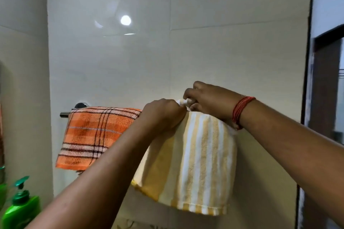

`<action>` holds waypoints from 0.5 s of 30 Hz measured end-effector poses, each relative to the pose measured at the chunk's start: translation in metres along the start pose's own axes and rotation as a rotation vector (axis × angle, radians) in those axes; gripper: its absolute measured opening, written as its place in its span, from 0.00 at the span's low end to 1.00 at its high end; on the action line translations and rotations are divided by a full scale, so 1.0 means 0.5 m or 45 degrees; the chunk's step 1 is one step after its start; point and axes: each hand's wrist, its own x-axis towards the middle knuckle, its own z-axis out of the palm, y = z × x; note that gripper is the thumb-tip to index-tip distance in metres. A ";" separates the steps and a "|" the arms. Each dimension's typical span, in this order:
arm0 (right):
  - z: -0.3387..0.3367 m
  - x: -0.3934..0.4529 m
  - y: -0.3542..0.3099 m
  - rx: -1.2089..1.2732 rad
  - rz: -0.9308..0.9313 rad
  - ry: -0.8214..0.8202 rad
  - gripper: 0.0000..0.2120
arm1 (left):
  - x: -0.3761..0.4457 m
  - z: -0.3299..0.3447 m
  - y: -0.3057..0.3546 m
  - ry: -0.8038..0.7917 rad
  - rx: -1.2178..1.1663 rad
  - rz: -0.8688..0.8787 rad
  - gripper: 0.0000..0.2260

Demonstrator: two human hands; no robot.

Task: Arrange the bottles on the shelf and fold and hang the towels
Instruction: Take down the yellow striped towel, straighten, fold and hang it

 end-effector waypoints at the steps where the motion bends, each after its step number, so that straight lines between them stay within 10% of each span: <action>1: -0.003 -0.001 -0.006 -0.009 0.012 -0.032 0.11 | 0.002 -0.002 -0.001 -0.029 -0.004 0.005 0.21; 8: -0.043 -0.054 -0.105 -0.532 0.076 0.042 0.16 | -0.009 -0.012 0.004 -0.076 -0.015 0.092 0.19; 15: -0.048 -0.083 -0.110 -0.005 0.270 -0.308 0.19 | -0.009 -0.020 0.005 -0.155 0.135 0.186 0.12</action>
